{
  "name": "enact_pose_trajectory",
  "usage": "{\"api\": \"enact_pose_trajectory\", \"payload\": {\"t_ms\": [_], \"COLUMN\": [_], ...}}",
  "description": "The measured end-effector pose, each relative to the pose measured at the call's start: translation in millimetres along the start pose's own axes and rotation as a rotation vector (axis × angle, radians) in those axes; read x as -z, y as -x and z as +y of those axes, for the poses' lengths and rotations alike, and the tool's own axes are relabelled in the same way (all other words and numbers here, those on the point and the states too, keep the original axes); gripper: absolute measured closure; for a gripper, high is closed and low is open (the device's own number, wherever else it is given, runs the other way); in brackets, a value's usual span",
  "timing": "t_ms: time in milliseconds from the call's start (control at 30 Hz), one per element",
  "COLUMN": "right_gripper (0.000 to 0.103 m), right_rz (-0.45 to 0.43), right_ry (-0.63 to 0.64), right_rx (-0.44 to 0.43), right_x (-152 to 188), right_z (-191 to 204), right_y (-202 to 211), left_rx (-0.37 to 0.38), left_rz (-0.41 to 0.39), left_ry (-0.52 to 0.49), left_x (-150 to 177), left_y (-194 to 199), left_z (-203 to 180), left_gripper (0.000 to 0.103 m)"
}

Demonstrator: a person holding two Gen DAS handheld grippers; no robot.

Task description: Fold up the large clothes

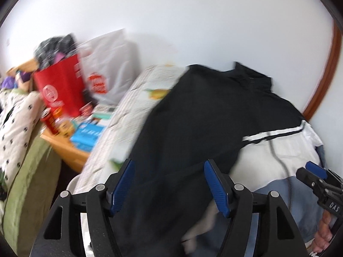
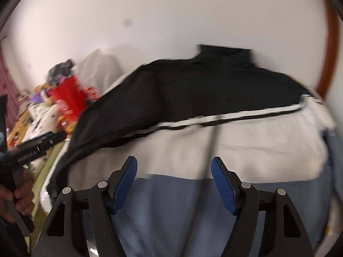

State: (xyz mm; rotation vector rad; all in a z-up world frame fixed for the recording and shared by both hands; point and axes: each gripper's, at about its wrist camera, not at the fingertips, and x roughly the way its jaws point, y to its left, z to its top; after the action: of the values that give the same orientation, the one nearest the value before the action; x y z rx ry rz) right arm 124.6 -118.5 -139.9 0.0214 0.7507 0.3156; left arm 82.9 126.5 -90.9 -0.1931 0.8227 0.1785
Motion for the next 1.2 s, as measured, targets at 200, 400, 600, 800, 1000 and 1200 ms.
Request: {"api": "enact_pose_trajectory", "payload": {"t_ms": [200,400,600,800,1000,1200], "right_gripper": [0.032,0.032,0.061,0.096,0.097,0.096], "right_rz": [0.081,0.130,0.169,0.035,-0.117,-0.188], "right_ry": [0.004,0.003,-0.012,0.032,0.049,-0.010], "right_rx": [-0.152,-0.263,-0.301,-0.401,-0.406,-0.331], "right_x": [-3,-7,-8,-41,-81,-108], "right_z": [57,100,125,135,113,55], "right_y": [-44,-71,-103,-81,-45,-21], "left_rx": [-0.031,-0.038,-0.024,-0.007,0.020,0.071], "left_rz": [0.043,0.051,0.047,0.040,0.046,0.048], "left_ry": [0.077,0.118,0.107,0.099,0.078,0.031], "left_x": [24,33,36,34,27,20], "left_y": [-6,-14,-20,-23,-26,-31], "left_z": [63,95,100,95,77,45], "left_gripper": [0.038,0.037,0.037,0.037,0.037,0.037]}}
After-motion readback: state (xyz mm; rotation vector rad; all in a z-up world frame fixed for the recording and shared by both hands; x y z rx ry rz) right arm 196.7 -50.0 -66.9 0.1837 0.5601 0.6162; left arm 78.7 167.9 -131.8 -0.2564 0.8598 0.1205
